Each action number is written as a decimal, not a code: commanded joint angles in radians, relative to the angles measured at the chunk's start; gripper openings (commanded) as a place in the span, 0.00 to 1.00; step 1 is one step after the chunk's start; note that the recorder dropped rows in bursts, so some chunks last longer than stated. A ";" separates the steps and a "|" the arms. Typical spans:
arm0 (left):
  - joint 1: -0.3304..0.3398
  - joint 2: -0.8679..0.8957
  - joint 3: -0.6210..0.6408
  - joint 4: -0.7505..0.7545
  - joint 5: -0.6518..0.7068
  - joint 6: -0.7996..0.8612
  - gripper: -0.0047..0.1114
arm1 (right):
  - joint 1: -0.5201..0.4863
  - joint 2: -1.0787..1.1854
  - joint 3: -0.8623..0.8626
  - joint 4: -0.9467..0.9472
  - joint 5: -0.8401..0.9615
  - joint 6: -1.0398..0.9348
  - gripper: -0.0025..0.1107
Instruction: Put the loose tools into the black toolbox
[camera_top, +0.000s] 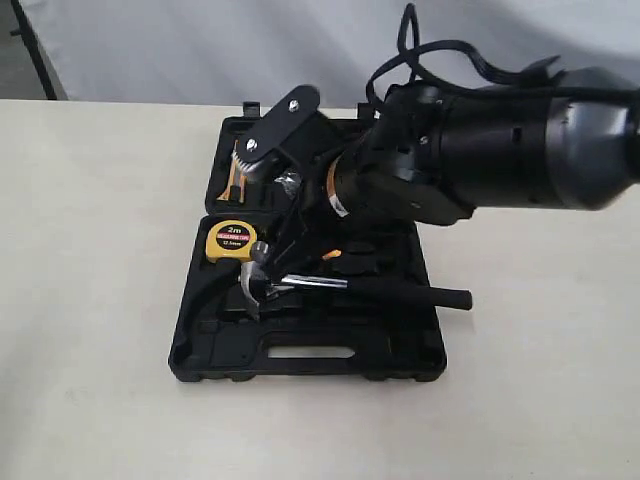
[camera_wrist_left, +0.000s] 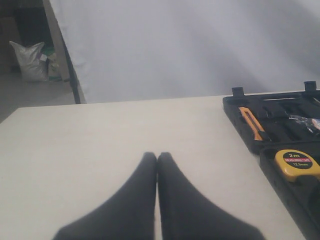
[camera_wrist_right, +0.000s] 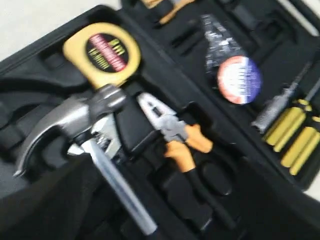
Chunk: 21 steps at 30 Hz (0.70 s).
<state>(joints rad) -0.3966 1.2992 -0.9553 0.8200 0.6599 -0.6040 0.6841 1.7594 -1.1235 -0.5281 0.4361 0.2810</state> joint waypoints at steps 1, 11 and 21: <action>0.003 -0.008 0.009 -0.014 -0.017 -0.010 0.05 | -0.007 0.049 -0.004 0.198 0.053 -0.301 0.67; 0.003 -0.008 0.009 -0.014 -0.017 -0.010 0.05 | -0.016 0.185 -0.066 0.182 0.044 -0.364 0.64; 0.003 -0.008 0.009 -0.014 -0.017 -0.010 0.05 | -0.003 0.169 -0.103 0.135 0.112 -0.367 0.02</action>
<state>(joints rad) -0.3966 1.2992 -0.9553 0.8200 0.6599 -0.6040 0.6744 1.9484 -1.2147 -0.3876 0.5024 -0.0852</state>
